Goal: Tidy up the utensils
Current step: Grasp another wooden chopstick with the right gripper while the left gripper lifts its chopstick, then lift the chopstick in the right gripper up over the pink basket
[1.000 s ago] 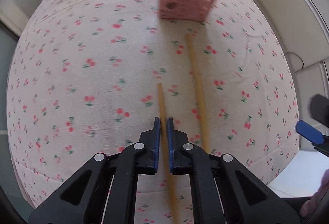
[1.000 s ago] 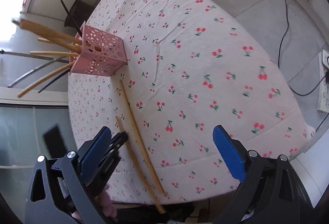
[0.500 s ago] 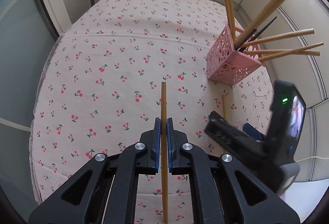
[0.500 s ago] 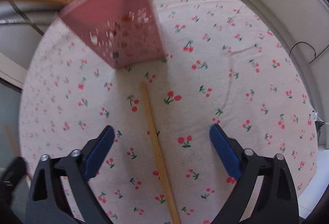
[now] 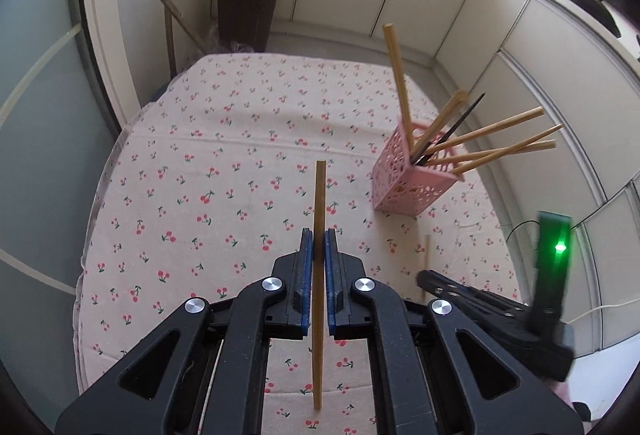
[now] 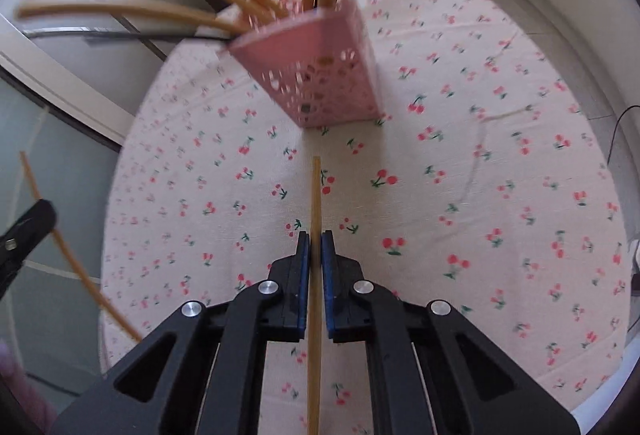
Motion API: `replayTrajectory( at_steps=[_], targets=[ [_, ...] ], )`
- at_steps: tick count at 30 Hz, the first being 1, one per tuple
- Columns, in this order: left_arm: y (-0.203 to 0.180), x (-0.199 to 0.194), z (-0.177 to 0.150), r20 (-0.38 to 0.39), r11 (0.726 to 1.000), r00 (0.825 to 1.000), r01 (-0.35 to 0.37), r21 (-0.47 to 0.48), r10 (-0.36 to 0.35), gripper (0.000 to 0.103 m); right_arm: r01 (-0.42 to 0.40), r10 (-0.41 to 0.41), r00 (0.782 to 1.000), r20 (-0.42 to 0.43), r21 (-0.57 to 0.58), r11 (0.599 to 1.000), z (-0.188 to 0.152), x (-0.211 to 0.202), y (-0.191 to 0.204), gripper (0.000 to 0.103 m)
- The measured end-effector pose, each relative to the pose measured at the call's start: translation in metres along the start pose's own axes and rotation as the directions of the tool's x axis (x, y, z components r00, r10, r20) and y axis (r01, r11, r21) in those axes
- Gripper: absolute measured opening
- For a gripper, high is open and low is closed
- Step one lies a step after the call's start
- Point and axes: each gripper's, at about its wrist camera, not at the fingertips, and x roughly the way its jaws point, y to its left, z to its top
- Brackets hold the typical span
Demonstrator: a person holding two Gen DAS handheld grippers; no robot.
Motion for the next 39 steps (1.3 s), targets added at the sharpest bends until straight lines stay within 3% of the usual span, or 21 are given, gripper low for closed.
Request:
replayTrajectory(
  at_steps=[7, 13, 25, 31, 39],
  targets=[
    [-0.022, -0.04, -0.005, 0.099, 0.996, 0.993, 0.057, 0.071, -0.063, 0.005, -0.067, 0.075, 0.982, 0.172, -0.053, 0.996, -0.022, -0.098, -0.018, 0.006],
    [-0.052, -0.071, -0.01, 0.168, 0.988, 0.98, 0.089, 0.123, -0.109, 0.005, -0.11, 0.124, 0.952, 0.281, -0.065, 0.992, -0.031, -0.149, -0.026, 0.006],
    [-0.127, -0.107, 0.053, 0.279, 0.978, 0.949, 0.094, 0.186, -0.144, 0.005, -0.201, 0.169, 0.912, 0.373, 0.05, 0.978, -0.007, -0.186, -0.075, 0.006],
    [-0.153, -0.117, 0.088, 0.341, 0.977, 0.93, 0.068, 0.203, -0.136, 0.005, -0.236, 0.194, 0.91, 0.366, 0.073, 0.969, -0.002, -0.187, -0.085, 0.006],
    [-0.162, -0.088, 0.125, 0.361, 0.983, 0.93, 0.0, 0.181, -0.066, 0.005, -0.243, 0.2, 0.918, 0.342, 0.088, 0.966, 0.004, -0.181, -0.092, 0.007]
  ],
)
